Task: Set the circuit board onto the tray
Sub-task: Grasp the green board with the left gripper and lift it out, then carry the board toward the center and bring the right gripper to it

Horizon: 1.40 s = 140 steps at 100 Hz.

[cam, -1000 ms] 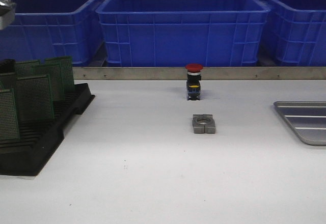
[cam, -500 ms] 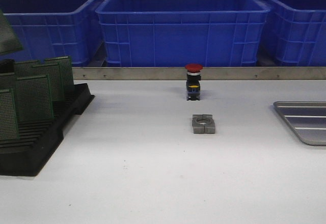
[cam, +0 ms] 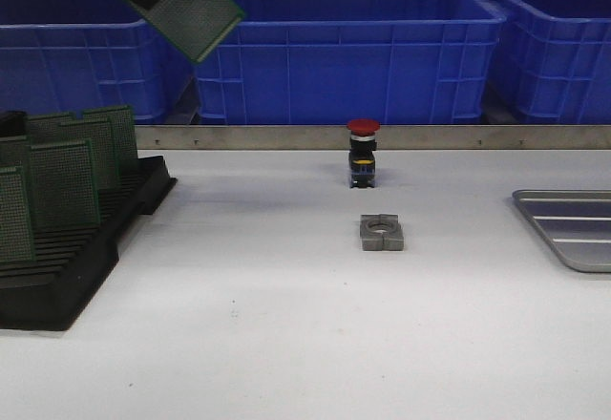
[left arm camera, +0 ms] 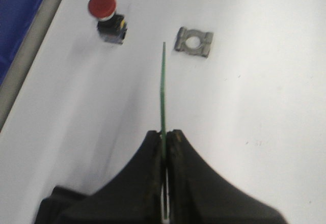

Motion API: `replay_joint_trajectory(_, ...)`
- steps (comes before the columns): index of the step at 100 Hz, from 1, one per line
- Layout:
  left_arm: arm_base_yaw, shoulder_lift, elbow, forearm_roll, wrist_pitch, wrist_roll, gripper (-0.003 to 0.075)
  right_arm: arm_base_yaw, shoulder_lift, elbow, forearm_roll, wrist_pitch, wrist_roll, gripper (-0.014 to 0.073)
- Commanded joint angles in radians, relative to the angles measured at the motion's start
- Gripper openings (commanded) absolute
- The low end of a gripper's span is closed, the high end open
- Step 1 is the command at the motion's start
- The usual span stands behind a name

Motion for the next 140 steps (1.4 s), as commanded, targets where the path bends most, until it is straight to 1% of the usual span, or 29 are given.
replay_joint_trajectory(1,-0.051,-0.031,-0.027,-0.096,0.038,-0.007,-0.002,-0.001,-0.021,-0.013,-0.002,-0.081,-0.012,-0.0062)
replay_joint_trajectory(21,-0.172,0.02,-0.027,-0.12,0.038,-0.007,-0.002,-0.001,-0.021,-0.013,-0.002,-0.081,-0.012,-0.0062)
replay_joint_trajectory(38,-0.228,0.036,-0.027,-0.122,0.038,-0.007,-0.002,-0.001,-0.021,-0.017,-0.002,-0.091,-0.012,-0.0062)
replay_joint_trajectory(44,-0.237,0.036,-0.027,-0.122,0.038,-0.007,-0.002,0.003,-0.021,-0.037,-0.002,-0.069,-0.012,-0.0057)
replay_joint_trajectory(60,-0.239,0.036,-0.027,-0.124,0.038,-0.007,-0.002,0.003,0.032,-0.169,-0.002,0.149,-0.012,-0.0057)
replay_joint_trajectory(77,-0.239,0.036,-0.027,-0.125,0.038,-0.007,-0.002,0.003,0.202,-0.326,0.007,0.36,-0.012,-0.006)
replay_joint_trajectory(89,-0.239,0.036,-0.027,-0.125,0.038,-0.007,-0.002,0.003,0.372,-0.431,0.068,0.445,-0.012,-0.006)
replay_joint_trajectory(104,-0.239,0.036,-0.027,-0.125,0.038,-0.007,-0.002,0.003,0.565,-0.533,0.18,0.465,-0.023,-0.0059)
replay_joint_trajectory(112,-0.239,0.036,-0.027,-0.125,0.038,-0.007,-0.002,0.005,0.673,-0.582,0.26,0.465,-0.087,-0.0057)
replay_joint_trajectory(119,-0.239,0.036,-0.027,-0.125,0.038,-0.007,-0.002,0.018,0.753,-0.616,0.367,0.465,-0.193,-0.0024)
replay_joint_trajectory(122,-0.239,0.036,-0.027,-0.125,0.038,-0.007,-0.002,0.028,0.782,-0.636,0.433,0.465,-0.262,-0.0003)
replay_joint_trajectory(131,-0.239,0.036,-0.027,-0.125,0.038,-0.007,-0.002,0.074,0.883,-0.685,0.617,0.465,-0.467,0.0092)
replay_joint_trajectory(132,-0.239,0.036,-0.027,-0.125,0.038,-0.007,-0.002,0.074,0.883,-0.689,0.631,0.465,-0.484,0.0092)
replay_joint_trajectory(140,-0.239,0.036,-0.027,-0.125,0.038,-0.007,-0.002,0.119,0.972,-0.733,0.792,0.473,-0.681,0.0219)
